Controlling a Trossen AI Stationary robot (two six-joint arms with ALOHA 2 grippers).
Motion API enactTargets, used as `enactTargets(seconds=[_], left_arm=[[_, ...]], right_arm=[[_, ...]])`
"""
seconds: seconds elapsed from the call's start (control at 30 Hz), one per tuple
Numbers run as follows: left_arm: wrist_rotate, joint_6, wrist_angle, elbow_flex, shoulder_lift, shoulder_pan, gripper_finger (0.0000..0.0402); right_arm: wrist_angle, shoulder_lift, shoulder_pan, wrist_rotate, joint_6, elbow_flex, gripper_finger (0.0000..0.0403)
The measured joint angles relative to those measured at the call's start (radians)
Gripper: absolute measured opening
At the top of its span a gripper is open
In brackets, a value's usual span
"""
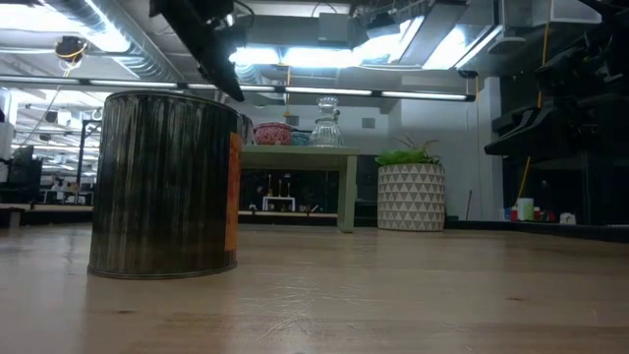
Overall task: Pick & Place candle stick holders
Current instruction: Put the orange and silver candle can on the shelf
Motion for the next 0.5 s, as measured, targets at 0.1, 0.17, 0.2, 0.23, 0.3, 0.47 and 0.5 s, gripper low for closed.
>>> enactTargets(seconds=[0.1, 0.17, 0.2, 0.23, 0.3, 0.47, 0.5], left_arm=[[-0.004, 0.000, 0.001, 0.000, -0.031, -0.014, 0.0088], [-0.007, 0.006, -0.005, 0.000, -0.057, -0.027, 0.0092], [-0.008, 0.013, -0.010, 0.000, -0.073, -0.036, 0.0093], [-0.008, 0.016, -0.015, 0.000, -0.090, -0.047, 0.0094], [-0.008, 0.016, -0.020, 0.000, -0.128, -0.072, 0.0095], [0.032, 0.017, -0.052, 0.000, -0.233, -0.174, 0.0087], [0.058, 0.017, -0.067, 0.000, -0.252, -0.201, 0.0086]], right_arm=[[0.000, 0.000, 0.000, 0.000, 0.000, 0.000, 0.0043], [0.000, 0.000, 0.000, 0.000, 0.000, 0.000, 0.0043], [0.000, 0.000, 0.000, 0.000, 0.000, 0.000, 0.0043], [0.000, 0.000, 0.000, 0.000, 0.000, 0.000, 0.0043], [0.000, 0.000, 0.000, 0.000, 0.000, 0.000, 0.0043], [0.000, 0.000, 0.000, 0.000, 0.000, 0.000, 0.0043], [0.000, 0.000, 0.000, 0.000, 0.000, 0.000, 0.0043]])
